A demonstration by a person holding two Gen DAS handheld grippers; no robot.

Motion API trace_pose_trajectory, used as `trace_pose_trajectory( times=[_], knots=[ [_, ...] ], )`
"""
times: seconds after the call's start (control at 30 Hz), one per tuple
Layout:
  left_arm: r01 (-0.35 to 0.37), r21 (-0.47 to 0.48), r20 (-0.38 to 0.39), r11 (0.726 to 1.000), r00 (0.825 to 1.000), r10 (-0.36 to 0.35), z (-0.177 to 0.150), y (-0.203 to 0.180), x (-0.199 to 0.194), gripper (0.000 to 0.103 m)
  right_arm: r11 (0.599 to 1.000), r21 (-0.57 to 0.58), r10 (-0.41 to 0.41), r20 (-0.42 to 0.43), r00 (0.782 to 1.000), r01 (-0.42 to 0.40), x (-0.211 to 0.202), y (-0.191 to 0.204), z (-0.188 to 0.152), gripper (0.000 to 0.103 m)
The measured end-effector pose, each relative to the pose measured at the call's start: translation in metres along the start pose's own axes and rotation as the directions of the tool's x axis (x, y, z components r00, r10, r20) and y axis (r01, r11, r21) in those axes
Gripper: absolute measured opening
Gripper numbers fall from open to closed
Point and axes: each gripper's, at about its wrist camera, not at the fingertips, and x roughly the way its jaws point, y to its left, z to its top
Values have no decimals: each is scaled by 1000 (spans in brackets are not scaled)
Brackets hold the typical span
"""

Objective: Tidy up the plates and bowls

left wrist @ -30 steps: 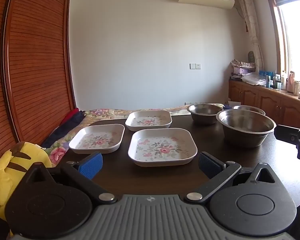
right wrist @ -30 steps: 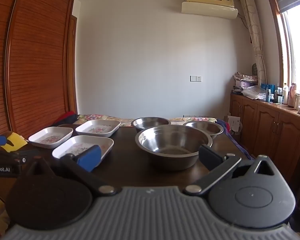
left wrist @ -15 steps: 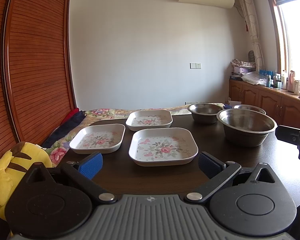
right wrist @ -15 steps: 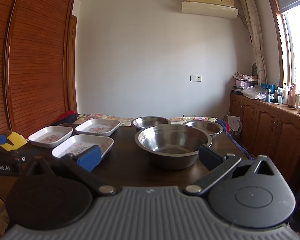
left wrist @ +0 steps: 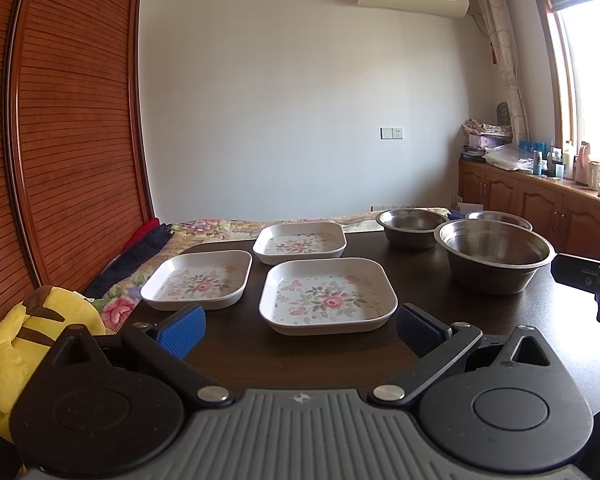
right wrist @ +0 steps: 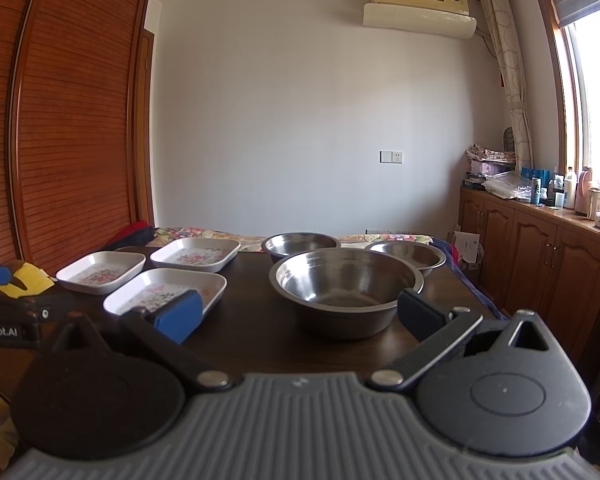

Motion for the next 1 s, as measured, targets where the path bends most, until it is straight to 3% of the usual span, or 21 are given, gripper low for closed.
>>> trace_pose_trajectory(
  times=[1.0],
  knots=[
    [0, 2, 0, 1000, 1000, 0, 3, 3, -1, 103, 1000, -2, 3, -3, 1000, -3, -2, -1, -2, 103]
  ],
)
